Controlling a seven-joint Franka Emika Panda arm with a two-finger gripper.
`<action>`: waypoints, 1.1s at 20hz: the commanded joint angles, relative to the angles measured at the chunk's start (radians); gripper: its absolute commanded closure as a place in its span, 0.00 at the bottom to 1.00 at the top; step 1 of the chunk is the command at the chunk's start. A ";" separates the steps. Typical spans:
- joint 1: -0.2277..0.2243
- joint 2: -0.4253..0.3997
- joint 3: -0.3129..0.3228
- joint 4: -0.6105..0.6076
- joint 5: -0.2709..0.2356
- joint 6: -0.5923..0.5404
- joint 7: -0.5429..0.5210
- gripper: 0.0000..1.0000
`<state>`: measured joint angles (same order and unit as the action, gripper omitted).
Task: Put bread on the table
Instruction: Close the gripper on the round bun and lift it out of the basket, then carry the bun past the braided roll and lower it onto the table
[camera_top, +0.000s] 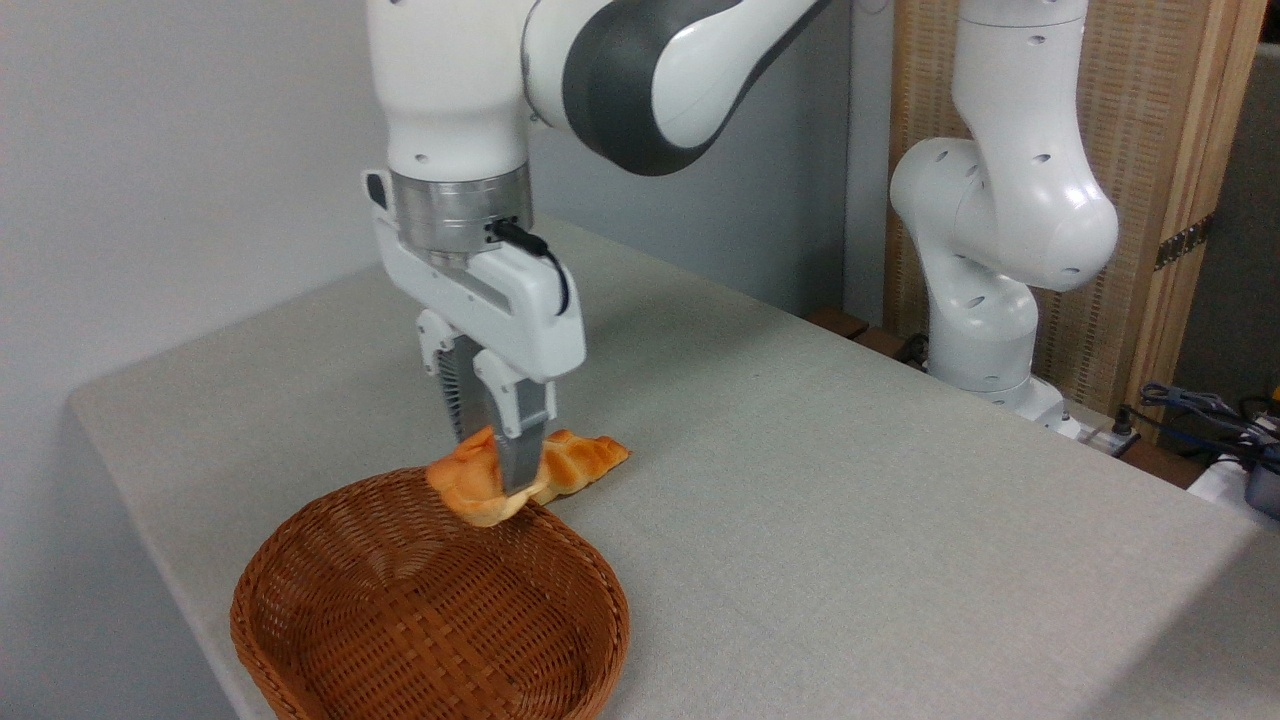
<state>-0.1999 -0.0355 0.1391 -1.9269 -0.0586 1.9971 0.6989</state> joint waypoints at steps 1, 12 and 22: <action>-0.007 -0.095 0.023 -0.102 0.002 -0.034 0.016 0.44; -0.007 -0.123 0.025 -0.227 0.005 -0.061 0.068 0.14; -0.010 -0.069 0.022 -0.222 0.006 -0.040 0.067 0.00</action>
<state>-0.2017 -0.1027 0.1530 -2.1559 -0.0586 1.9495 0.7468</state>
